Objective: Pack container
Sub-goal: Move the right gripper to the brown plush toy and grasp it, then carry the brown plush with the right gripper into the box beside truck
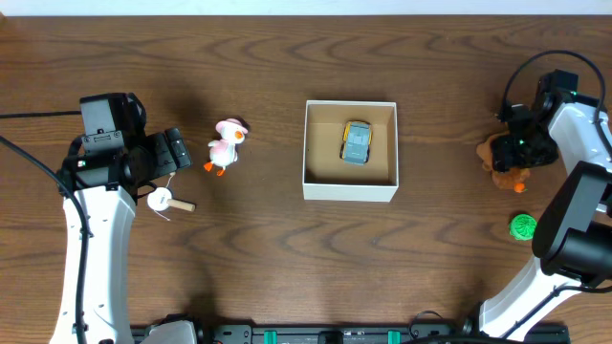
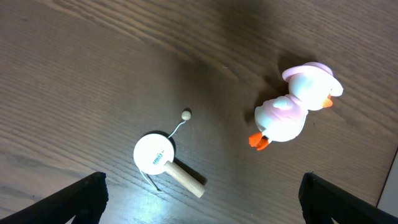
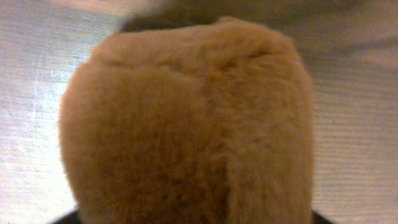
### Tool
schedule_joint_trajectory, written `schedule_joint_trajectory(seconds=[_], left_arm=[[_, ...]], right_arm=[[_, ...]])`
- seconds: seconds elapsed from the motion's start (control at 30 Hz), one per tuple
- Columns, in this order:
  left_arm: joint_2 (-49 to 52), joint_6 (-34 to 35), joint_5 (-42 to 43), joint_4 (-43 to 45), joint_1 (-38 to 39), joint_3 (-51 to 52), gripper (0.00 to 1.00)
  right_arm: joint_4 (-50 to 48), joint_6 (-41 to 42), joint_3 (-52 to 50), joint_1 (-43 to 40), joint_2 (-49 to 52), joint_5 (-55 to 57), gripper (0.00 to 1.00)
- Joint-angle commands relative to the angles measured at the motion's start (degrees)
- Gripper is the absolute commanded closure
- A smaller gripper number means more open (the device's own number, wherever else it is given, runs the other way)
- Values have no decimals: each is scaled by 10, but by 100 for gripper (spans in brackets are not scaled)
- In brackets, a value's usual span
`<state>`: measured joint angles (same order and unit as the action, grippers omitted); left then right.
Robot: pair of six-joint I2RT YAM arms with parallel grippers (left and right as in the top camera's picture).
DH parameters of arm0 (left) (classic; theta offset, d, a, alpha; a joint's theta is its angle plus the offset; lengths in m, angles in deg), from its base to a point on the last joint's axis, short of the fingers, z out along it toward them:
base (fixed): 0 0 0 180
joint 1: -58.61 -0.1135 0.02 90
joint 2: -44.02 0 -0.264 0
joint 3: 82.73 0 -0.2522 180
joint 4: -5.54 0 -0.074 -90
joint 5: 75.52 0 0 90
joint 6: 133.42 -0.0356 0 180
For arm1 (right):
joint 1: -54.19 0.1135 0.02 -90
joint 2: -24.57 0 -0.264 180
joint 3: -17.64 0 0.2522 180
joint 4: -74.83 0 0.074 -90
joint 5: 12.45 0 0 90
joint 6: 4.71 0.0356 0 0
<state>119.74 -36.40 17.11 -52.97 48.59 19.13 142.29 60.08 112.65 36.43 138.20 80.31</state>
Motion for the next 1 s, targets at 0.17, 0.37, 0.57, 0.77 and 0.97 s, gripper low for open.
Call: schedule_joint_trajectory(seconds=[0.17,0.37,0.57,0.77,0.97], left_arm=[[3,-8,-2,0,-3,-16,2],[3,-8,-3,1,-3,-16,2],[3,-8,-2,1,-3,-16,2],[3,-8,-2,1,-3,-16,2],[3,-8,-2,0,-3,-16,2]], right_arm=[[-3,67,-4,17,3,-17,99],[11,94,14,51,-10,-17,99],[38,139,97,130,-55,-17,99],[44,226,216,247,-82,-17,99],[0,355,242,374,-77,-1,99]])
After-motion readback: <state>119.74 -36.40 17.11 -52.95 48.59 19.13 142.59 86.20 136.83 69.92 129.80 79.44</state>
